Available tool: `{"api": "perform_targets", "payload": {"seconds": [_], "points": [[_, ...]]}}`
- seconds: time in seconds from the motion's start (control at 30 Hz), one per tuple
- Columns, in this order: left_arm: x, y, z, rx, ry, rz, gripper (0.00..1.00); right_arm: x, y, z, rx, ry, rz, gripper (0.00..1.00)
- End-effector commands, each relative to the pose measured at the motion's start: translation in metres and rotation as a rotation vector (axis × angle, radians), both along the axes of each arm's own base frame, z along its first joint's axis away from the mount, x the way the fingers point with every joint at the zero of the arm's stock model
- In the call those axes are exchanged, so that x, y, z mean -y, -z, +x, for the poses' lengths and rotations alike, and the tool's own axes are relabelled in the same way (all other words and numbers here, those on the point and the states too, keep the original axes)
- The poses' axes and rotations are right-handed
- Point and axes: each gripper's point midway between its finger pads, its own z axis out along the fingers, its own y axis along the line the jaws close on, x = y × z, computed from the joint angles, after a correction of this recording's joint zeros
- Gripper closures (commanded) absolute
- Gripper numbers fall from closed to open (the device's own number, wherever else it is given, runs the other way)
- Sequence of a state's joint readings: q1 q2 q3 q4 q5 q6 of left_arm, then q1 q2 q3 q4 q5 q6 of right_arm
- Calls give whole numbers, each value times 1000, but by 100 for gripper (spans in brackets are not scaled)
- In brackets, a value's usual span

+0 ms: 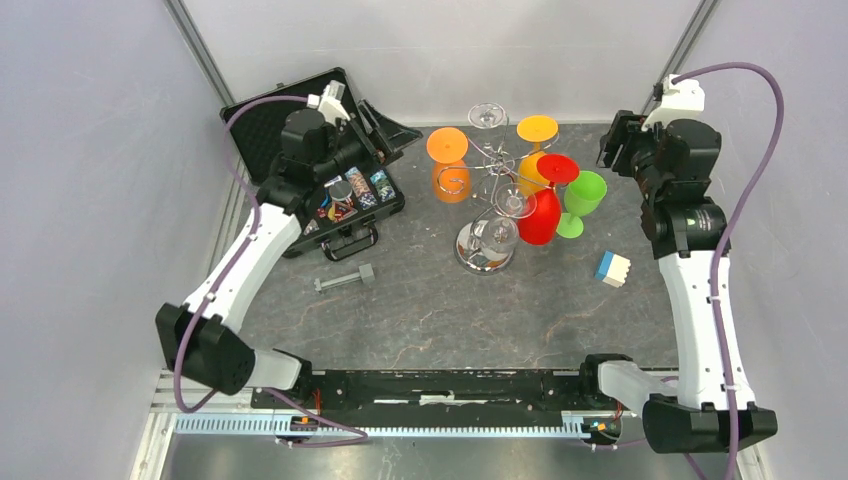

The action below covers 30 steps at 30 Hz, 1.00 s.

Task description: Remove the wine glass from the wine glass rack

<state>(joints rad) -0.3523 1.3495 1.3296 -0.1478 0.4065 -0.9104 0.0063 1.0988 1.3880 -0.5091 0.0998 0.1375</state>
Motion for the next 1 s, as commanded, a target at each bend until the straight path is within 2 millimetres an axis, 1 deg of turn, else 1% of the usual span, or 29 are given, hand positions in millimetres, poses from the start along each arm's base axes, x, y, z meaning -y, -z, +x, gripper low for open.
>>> {"api": "perform_targets", "payload": {"seconds": [0.0, 0.13, 0.17, 0.33, 0.43, 0.5, 0.67, 0.8, 0.9, 0.97], "points": [[27, -34, -13, 13, 179, -191, 13, -14, -36, -9, 126, -66, 38, 30], [34, -20, -9, -34, 191, -194, 20, -19, -46, -15, 170, -89, 60, 29], [35, -17, -8, -44, 192, -195, 22, -23, -48, -16, 178, -110, 67, 29], [47, -4, -8, -78, 215, -200, 35, -32, -56, -19, 209, -158, 91, 29], [50, 4, -3, -102, 208, -198, 37, -35, -59, -22, 226, -171, 99, 29], [51, 7, 1, -109, 199, -196, 42, -35, -61, -23, 235, -171, 99, 29], [52, 8, 5, -118, 194, -200, 56, -35, -63, -25, 244, -172, 99, 30], [52, 6, 4, -120, 195, -206, 71, -35, -64, -26, 250, -171, 100, 30], [51, 1, 2, -112, 198, -212, 81, -34, -63, -26, 251, -169, 101, 30], [51, -4, 1, -108, 198, -220, 92, -34, -62, -26, 253, -168, 101, 30]]}}
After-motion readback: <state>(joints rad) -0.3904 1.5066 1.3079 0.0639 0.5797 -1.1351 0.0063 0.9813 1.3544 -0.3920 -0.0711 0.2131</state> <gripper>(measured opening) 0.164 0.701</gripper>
